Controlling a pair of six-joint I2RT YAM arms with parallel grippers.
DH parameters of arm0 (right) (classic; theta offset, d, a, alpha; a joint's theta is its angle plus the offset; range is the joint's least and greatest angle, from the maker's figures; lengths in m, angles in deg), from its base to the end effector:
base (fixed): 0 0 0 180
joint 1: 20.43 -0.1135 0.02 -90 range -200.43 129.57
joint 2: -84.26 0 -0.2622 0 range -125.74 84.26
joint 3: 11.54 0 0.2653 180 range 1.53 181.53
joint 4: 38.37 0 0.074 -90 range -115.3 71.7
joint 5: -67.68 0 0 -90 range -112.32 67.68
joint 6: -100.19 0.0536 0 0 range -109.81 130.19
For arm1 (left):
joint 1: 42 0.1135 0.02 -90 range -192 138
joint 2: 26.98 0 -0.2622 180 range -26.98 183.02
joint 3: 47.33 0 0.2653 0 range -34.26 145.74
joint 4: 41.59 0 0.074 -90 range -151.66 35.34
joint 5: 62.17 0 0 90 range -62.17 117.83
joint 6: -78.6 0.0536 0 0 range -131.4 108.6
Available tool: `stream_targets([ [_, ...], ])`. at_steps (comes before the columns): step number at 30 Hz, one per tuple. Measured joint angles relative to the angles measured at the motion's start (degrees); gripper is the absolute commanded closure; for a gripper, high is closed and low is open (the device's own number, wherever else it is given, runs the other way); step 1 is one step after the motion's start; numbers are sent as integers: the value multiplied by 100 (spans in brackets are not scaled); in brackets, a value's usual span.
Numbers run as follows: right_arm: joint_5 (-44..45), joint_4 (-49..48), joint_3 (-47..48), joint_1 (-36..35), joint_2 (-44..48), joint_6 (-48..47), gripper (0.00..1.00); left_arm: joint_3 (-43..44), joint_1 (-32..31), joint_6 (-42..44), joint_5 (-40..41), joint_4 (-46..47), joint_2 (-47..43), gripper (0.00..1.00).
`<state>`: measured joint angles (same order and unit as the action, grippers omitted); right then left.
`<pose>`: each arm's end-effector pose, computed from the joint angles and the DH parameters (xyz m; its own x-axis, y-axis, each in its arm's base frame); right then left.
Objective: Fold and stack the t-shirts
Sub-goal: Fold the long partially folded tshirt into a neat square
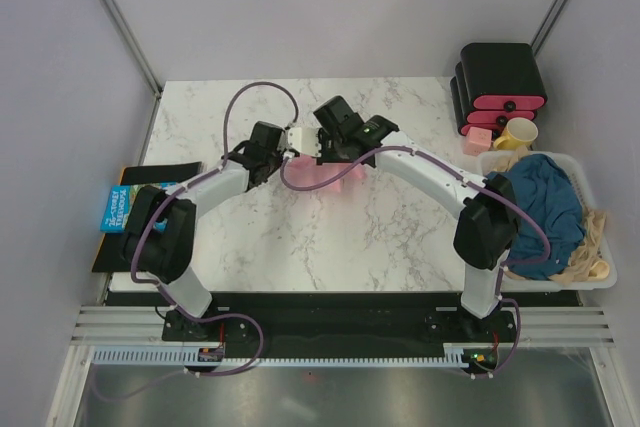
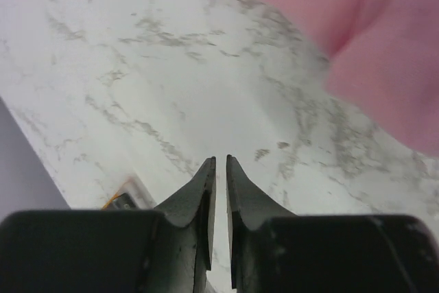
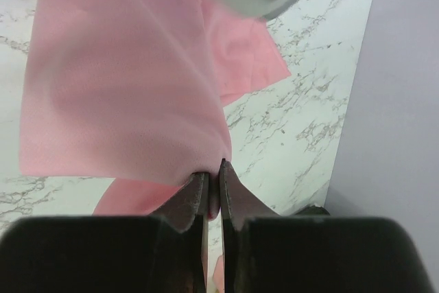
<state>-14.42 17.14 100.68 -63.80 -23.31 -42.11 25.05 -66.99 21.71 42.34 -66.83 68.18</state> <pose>0.3277 0.2994 0.2864 0.1435 -0.9426 -0.3017 -0.8235 0.0553 -0.5646 0.3432 -0.1451 0.1783 -0.4239 0.7810 -0.4585 0.5834 0.6227 0.5214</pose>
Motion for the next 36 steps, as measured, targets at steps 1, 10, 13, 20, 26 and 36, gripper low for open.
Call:
stream_targets([
  [1, 0, 2, -13, 0, 0, 7, 100, 122, 79, -87, 105, 9, 39, 79],
  [10, -9, 46, -35, -37, -4, 26, 100, 1147, 1207, -1097, 857, -221, 586, 64],
  [13, -52, 46, -35, -39, -17, 26, 100, 1178, 1458, -1276, 949, -345, 651, 64],
  [20, -354, 149, -278, -240, -37, -79, 100, 1178, 1425, -1408, 933, -555, 660, 63],
  [26, -584, 498, -713, -533, -74, -284, 100, 1178, 1432, -1421, 918, -555, 660, 64],
  [36, -557, 579, -212, -439, -496, -417, 100, 1176, 1460, -1421, 914, -557, 660, 63],
])
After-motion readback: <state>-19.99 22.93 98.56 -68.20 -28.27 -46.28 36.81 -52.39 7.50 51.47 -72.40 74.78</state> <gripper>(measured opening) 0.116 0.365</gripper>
